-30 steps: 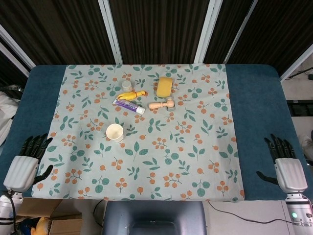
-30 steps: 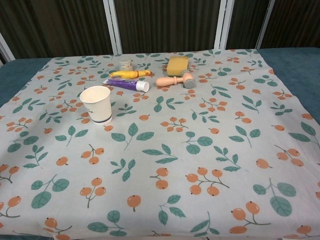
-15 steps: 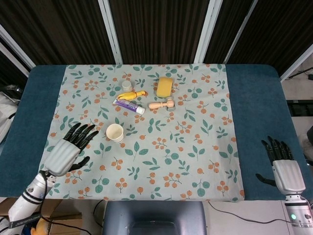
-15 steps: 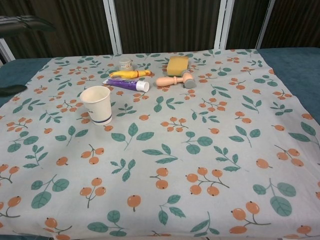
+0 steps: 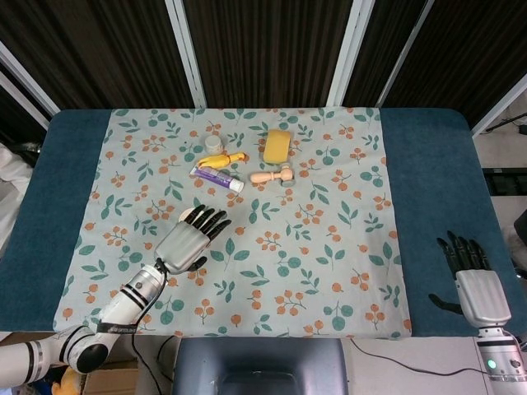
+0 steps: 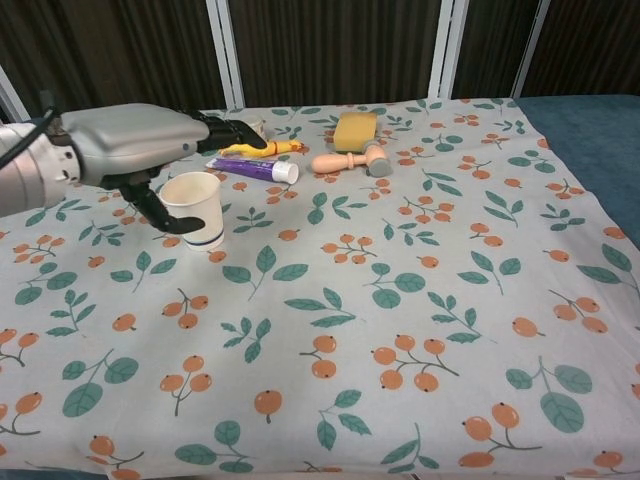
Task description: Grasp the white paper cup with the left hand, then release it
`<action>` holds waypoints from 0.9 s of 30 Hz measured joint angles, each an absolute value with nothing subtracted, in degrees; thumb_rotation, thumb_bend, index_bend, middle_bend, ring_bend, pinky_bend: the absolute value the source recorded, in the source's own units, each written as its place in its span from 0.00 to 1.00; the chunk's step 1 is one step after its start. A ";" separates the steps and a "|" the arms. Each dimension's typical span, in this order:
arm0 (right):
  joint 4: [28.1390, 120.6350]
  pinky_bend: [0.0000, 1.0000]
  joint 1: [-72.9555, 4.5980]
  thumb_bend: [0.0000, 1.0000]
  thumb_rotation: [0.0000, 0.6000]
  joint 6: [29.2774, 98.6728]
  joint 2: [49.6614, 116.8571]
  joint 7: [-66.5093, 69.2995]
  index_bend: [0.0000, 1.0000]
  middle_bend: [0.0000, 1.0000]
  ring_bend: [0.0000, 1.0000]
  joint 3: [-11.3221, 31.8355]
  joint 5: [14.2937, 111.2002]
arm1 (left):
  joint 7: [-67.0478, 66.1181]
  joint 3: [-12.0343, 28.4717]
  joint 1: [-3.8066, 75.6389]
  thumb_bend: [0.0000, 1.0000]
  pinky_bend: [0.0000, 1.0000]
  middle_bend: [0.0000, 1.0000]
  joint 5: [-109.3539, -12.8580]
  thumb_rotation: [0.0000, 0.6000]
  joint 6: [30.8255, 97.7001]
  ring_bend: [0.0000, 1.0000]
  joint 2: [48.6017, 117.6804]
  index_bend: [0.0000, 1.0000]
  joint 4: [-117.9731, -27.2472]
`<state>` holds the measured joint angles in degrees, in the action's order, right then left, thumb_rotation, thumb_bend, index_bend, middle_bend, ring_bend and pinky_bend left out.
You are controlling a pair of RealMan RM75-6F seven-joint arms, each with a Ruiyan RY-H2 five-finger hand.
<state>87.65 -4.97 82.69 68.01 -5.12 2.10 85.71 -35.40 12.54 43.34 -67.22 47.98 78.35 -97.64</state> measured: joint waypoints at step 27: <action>85.61 0.00 -5.20 0.22 1.00 81.39 69.84 -9.36 0.00 0.00 0.00 4.26 80.48 | -62.95 4.22 60.97 0.31 0.00 0.00 -32.54 1.00 50.49 0.00 84.99 0.00 -86.43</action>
<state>85.61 -5.20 81.39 69.84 -9.36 4.26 80.48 -62.95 4.22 60.97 -32.54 50.49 84.99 -86.43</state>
